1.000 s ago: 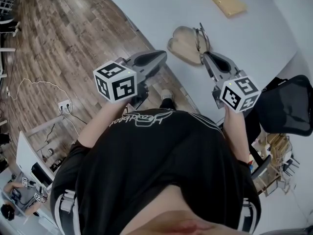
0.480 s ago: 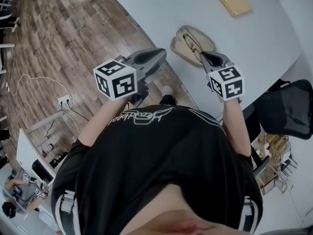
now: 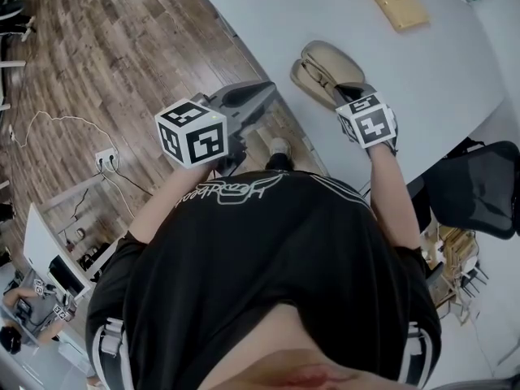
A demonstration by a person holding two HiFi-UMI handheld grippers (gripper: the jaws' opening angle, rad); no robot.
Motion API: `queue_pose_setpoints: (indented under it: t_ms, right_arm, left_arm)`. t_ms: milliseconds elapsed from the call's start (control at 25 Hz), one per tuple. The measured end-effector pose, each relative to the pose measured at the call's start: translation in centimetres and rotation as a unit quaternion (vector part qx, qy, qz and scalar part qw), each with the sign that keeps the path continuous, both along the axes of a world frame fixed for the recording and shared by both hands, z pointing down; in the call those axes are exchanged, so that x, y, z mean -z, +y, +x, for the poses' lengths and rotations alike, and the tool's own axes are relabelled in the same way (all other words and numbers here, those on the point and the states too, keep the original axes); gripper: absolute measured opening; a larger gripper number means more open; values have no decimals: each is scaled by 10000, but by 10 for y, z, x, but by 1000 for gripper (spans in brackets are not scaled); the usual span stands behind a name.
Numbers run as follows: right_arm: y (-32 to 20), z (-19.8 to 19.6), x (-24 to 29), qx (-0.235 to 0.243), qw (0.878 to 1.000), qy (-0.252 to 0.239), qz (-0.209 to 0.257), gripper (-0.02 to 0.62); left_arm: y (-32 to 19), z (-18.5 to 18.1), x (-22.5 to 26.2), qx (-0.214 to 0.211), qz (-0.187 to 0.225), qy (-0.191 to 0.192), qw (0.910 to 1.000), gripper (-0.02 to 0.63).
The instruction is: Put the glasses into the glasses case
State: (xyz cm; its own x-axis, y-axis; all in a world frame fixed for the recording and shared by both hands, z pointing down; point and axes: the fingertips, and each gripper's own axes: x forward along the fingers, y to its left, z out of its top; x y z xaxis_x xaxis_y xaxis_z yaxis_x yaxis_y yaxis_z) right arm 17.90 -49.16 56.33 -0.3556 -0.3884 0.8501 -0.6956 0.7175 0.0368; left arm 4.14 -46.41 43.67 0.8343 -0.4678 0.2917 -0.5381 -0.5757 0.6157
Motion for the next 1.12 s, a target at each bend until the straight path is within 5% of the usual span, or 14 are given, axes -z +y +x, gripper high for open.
queue_pose_setpoints:
  t_ms: [680,1120]
  right_arm:
    - [0,-9,-16,447,9967,637,-224,19]
    - [0,-12,-19,802,9879,1321,138,20]
  left_arm:
    - [-1,-13,-6,219,-142,114,9996,6]
    - [8,-20,-6,308,-146,123,9993,6]
